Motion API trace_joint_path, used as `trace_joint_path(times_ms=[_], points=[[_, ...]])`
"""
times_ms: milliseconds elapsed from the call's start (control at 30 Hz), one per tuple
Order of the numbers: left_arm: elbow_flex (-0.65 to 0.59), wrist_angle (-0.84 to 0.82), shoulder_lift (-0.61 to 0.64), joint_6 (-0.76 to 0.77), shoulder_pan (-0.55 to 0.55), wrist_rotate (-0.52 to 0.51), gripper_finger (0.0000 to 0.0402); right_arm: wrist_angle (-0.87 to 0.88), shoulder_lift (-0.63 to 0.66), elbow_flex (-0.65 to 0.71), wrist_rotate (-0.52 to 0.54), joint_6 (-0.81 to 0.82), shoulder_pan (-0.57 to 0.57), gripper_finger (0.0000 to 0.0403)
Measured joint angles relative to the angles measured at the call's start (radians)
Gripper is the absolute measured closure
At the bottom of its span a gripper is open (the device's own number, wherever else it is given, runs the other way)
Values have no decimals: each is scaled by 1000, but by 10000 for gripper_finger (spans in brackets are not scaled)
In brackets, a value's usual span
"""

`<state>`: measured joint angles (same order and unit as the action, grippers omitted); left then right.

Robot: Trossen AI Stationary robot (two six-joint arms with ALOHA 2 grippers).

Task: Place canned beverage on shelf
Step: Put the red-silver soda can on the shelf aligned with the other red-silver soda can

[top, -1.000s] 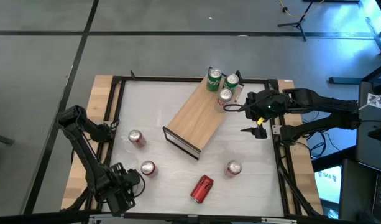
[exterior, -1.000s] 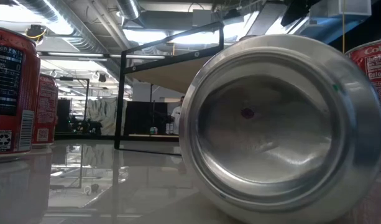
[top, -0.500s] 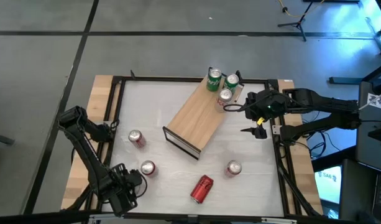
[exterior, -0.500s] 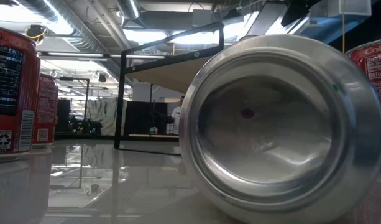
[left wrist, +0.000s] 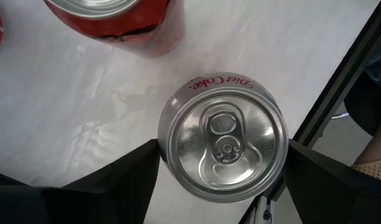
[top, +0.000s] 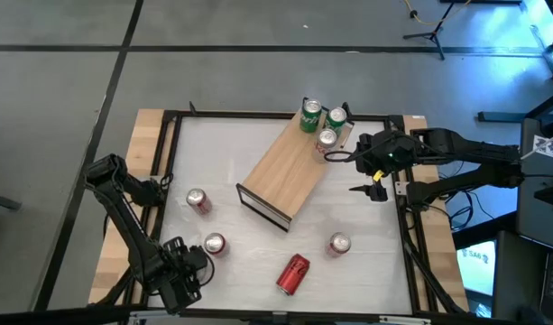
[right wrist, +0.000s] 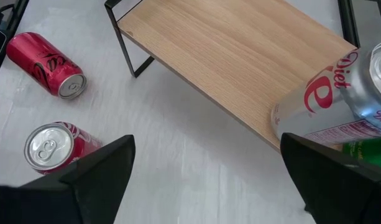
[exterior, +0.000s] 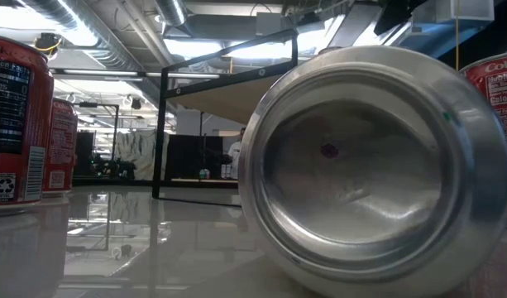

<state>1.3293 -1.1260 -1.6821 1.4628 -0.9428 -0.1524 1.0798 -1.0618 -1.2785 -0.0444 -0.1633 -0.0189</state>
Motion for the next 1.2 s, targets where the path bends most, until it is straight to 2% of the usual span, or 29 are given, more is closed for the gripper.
trace_joint_path(times_ms=[500,900,1033,1200], points=[[-1,16,-1,-7,25,-1,106,0,0,0,0,0,0,6],[-1,24,-1,-7,34,-3,142,0,0,0,0,0,0,6],[-1,27,-1,-6,34,-4,137,0,0,0,0,0,0,6],[-1,37,-1,-7,33,-4,110,0,0,0,0,0,0,6]])
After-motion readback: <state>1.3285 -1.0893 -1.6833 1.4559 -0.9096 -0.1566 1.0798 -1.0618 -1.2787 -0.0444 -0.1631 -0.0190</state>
